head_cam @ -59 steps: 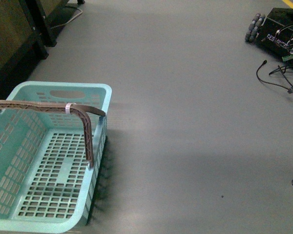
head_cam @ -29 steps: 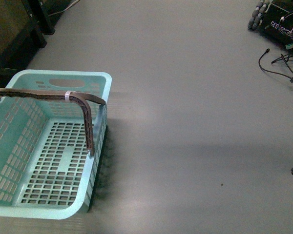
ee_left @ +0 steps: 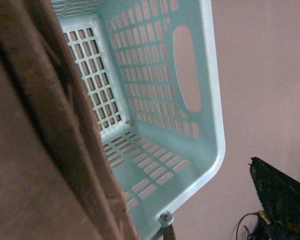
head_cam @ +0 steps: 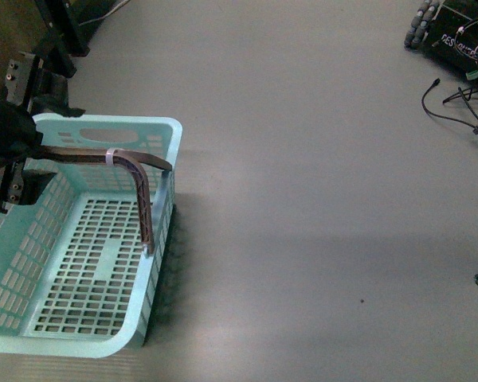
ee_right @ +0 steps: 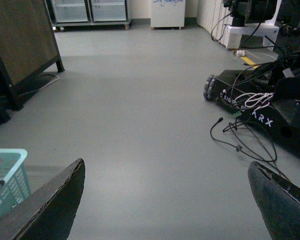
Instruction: Pick lemon and mango into basket
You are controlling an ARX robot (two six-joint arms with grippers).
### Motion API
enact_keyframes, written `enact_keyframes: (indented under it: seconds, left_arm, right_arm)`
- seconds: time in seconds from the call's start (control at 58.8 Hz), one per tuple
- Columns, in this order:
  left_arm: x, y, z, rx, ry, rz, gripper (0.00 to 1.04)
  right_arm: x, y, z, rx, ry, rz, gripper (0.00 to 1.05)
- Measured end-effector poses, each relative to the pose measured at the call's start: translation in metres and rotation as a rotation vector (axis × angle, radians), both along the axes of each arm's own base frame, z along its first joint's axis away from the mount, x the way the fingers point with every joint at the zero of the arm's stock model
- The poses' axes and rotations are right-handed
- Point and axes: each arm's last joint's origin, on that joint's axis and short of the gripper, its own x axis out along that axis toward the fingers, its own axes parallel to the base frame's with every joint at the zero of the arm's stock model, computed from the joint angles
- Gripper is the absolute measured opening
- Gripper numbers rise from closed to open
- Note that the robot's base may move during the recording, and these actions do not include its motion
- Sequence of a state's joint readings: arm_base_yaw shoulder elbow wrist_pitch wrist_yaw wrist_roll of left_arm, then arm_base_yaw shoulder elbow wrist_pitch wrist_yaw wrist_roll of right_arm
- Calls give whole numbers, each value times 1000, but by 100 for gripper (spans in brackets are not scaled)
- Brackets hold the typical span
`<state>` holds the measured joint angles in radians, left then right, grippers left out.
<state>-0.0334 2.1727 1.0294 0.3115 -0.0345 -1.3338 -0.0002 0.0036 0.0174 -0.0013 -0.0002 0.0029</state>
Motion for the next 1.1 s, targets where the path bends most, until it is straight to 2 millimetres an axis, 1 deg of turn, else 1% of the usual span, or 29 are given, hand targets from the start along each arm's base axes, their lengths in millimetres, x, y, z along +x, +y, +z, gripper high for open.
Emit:
enact_keyframes:
  seconds: [0.068, 0.119, 0.187, 0.323, 0.391, 0.493, 0.578, 0.663, 0.714, 0.748, 0.799, 0.833, 0.85, 0.867, 0.884, 0.901, 0.918, 0.969, 0.986, 1.105]
  left_arm:
    - [3, -1, -4, -1, 18, 10, 70]
    - [6, -3, -4, -2, 20, 14, 59]
    - [8, -5, -4, -6, 17, 22, 49]
    - [9, -7, -2, -49, 4, 62, 31]
    - [6, -10, 0, -46, 1, 56, 29]
    - [-8, -12, 8, -37, 6, 56, 29]
    - [-20, -13, 20, -45, -1, 55, 29]
    - [-32, -13, 42, -61, -33, 57, 29]
    - [-41, -14, 62, -74, -59, 56, 29]
    - [-45, -15, 72, -79, -71, 54, 29]
    - [-54, -16, 96, -93, -102, 53, 28]
    - [-58, -17, 105, -97, -116, 52, 28]
    - [-63, -17, 115, -102, -132, 50, 28]
    - [-65, -18, 120, -106, -139, 49, 28]
    - [-69, -19, 130, -111, -154, 48, 28]
    - [-71, -19, 134, -114, -162, 47, 28]
    - [-76, -20, 144, -119, -178, 45, 28]
    - [-86, -22, 162, -129, -211, 43, 28]
    - [-91, -22, 171, -134, -227, 42, 28]
    - [-121, -24, 209, -143, -301, 44, 28]
  right_arm:
    - [0, 0, 0, 0, 0, 0, 96]
    - [0, 0, 0, 0, 0, 0, 96]
    - [0, 0, 0, 0, 0, 0, 96]
    - [0, 0, 0, 0, 0, 0, 96]
    - [0, 0, 0, 0, 0, 0, 96]
    - [0, 0, 0, 0, 0, 0, 96]
    - [0, 0, 0, 0, 0, 0, 96]
    - [0, 0, 0, 0, 0, 0, 96]
    - [0, 0, 0, 0, 0, 0, 96]
    - [0, 0, 0, 0, 0, 0, 96]
    - [0, 0, 0, 0, 0, 0, 96]
    - [0, 0, 0, 0, 0, 0, 96]
    - [0, 0, 0, 0, 0, 0, 96]
    - [0, 0, 0, 0, 0, 0, 96]
    - [0, 0, 0, 0, 0, 0, 96]
    - [0, 0, 0, 0, 0, 0, 96]
    - [0, 0, 0, 0, 0, 0, 96]
    - [0, 0, 0, 0, 0, 0, 96]
    - [0, 0, 0, 0, 0, 0, 96]
    - [0, 0, 0, 0, 0, 0, 96]
